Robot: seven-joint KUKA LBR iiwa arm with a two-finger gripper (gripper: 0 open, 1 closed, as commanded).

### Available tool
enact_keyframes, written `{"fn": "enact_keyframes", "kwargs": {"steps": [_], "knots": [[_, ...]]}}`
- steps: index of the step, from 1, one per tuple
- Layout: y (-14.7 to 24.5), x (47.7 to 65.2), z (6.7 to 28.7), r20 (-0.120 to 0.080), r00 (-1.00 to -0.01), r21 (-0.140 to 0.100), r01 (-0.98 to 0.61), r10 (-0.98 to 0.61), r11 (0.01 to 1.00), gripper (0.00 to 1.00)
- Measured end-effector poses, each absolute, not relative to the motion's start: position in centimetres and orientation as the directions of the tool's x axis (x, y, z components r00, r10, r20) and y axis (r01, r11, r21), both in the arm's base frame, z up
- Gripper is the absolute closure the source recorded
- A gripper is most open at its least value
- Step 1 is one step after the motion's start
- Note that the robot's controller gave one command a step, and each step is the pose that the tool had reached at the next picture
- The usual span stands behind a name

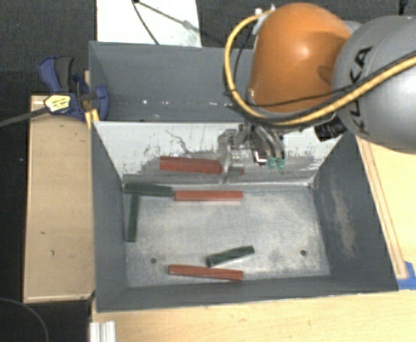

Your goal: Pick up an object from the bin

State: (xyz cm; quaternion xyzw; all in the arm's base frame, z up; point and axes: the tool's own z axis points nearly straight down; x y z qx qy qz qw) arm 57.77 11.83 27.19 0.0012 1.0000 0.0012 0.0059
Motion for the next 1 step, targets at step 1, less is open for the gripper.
{"fn": "enact_keyframes", "kwargs": {"steps": [1], "knots": [[13.00,54.28,41.45,-0.014,-0.985,0.001,-0.172,-0.172,0.985,1.00]]}}
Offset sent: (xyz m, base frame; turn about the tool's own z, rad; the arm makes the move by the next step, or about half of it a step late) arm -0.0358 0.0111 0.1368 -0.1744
